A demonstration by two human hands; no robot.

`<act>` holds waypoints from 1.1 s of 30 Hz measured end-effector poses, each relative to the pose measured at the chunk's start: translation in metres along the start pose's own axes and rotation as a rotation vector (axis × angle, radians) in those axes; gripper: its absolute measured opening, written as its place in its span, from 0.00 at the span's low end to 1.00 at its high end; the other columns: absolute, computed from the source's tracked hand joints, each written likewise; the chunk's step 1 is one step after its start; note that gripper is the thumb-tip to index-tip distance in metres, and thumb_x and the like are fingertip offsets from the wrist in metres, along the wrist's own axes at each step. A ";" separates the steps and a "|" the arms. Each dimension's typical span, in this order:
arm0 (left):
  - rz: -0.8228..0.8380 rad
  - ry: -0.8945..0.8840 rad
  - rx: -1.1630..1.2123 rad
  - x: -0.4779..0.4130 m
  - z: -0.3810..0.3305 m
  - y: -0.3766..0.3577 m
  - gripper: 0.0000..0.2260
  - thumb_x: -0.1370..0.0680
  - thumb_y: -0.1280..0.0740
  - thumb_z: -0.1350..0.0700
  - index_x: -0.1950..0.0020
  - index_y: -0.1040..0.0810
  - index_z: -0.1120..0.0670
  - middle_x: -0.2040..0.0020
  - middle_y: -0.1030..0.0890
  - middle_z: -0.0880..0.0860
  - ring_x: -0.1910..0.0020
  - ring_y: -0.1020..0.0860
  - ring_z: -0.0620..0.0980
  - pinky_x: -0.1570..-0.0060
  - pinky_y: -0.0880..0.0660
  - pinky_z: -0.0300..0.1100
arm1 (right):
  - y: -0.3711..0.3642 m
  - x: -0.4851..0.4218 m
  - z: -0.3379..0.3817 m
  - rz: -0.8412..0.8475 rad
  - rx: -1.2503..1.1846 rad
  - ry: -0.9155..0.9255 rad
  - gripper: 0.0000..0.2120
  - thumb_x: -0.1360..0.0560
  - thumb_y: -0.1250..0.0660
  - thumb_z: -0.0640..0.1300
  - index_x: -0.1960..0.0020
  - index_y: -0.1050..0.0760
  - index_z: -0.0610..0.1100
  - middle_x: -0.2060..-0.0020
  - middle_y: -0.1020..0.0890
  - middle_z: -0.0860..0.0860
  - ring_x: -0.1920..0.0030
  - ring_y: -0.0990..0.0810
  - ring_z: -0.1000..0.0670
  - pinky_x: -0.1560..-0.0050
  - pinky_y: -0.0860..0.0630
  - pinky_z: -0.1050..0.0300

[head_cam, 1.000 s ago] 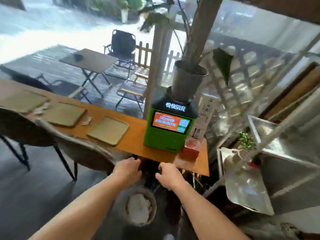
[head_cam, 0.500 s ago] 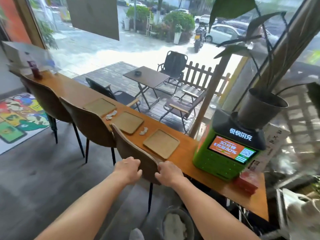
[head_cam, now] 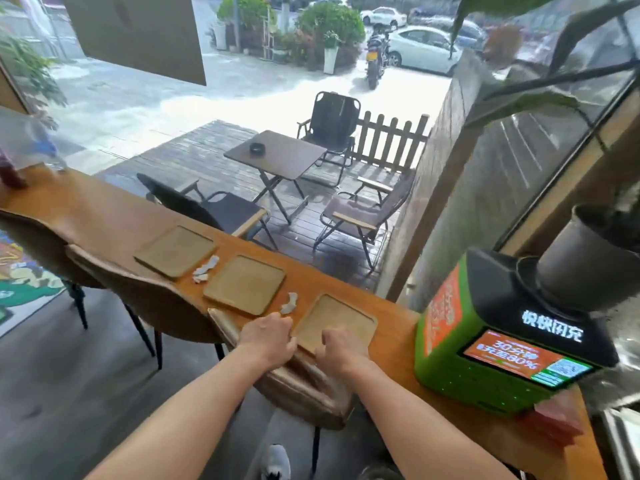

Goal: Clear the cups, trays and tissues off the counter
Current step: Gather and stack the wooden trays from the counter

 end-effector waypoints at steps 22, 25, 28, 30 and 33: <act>0.251 -0.056 -0.089 -0.187 0.185 0.023 0.11 0.20 0.41 0.46 0.46 0.26 0.52 0.45 0.23 0.54 0.48 0.22 0.57 0.57 0.30 0.48 | -0.007 -0.211 0.109 0.070 0.011 -0.080 0.13 0.20 0.39 0.52 0.42 0.26 0.46 0.44 0.22 0.46 0.47 0.22 0.43 0.48 0.21 0.45; 0.298 -0.136 -0.117 -0.204 0.213 0.016 0.11 0.20 0.41 0.47 0.46 0.25 0.52 0.47 0.23 0.54 0.49 0.22 0.57 0.57 0.27 0.49 | -0.016 -0.228 0.121 0.084 -0.016 -0.181 0.14 0.20 0.39 0.52 0.40 0.26 0.45 0.42 0.23 0.46 0.46 0.22 0.43 0.46 0.22 0.46; 0.345 -0.227 -0.072 -0.220 0.241 0.009 0.07 0.21 0.41 0.48 0.52 0.28 0.51 0.49 0.22 0.53 0.51 0.22 0.56 0.55 0.24 0.49 | -0.026 -0.245 0.143 0.094 -0.050 -0.303 0.16 0.20 0.39 0.52 0.37 0.26 0.45 0.40 0.23 0.46 0.44 0.22 0.42 0.44 0.22 0.45; 0.358 -0.262 -0.056 -0.229 0.260 0.008 0.06 0.22 0.41 0.49 0.53 0.28 0.51 0.51 0.22 0.52 0.52 0.22 0.55 0.58 0.27 0.48 | -0.033 -0.257 0.165 0.104 -0.045 -0.350 0.18 0.20 0.39 0.53 0.34 0.27 0.46 0.37 0.23 0.46 0.40 0.23 0.40 0.41 0.24 0.45; 0.387 -0.302 -0.018 -0.243 0.284 0.006 0.05 0.22 0.40 0.50 0.55 0.29 0.50 0.52 0.22 0.52 0.55 0.23 0.54 0.60 0.30 0.47 | -0.036 -0.276 0.206 0.098 -0.074 -0.334 0.19 0.20 0.39 0.53 0.33 0.28 0.46 0.37 0.24 0.45 0.41 0.22 0.41 0.46 0.25 0.47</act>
Point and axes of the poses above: each hand's wrist, its own x-axis away from the middle knuckle, its own y-axis out of the back of the hand, z = x × y, the point moved 4 cm from there along -x, towards the middle knuckle
